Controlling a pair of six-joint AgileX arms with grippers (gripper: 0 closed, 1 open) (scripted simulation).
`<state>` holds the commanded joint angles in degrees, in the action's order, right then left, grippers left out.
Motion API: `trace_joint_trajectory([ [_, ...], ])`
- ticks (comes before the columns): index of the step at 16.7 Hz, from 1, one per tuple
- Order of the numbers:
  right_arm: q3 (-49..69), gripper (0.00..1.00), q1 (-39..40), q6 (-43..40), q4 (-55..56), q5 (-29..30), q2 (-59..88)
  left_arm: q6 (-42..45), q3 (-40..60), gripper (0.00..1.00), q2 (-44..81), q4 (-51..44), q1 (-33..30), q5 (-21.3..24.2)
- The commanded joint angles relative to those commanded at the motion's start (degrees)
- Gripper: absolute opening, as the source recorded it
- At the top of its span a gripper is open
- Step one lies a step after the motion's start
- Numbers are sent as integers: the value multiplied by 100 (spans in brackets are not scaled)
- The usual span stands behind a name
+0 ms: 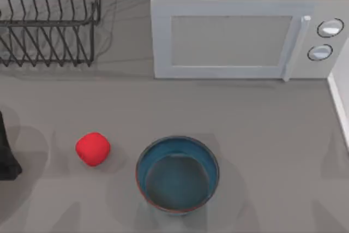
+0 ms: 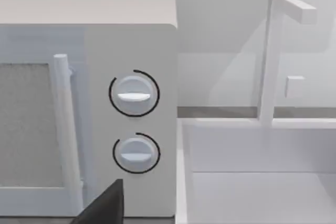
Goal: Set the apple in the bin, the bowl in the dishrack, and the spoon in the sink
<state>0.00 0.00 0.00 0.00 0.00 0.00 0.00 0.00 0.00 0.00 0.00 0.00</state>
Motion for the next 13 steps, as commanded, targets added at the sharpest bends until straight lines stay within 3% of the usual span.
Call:
trace_joint_trajectory([
  [4,0,100,0,0,0,0,0,42,176,100,183,-129,-70,11],
  [7,0,100,0,0,0,0,0,189,846,100,915,-610,-302,29],
  [13,0,100,0,0,0,0,0,692,2956,100,3974,-2293,-1004,7],
])
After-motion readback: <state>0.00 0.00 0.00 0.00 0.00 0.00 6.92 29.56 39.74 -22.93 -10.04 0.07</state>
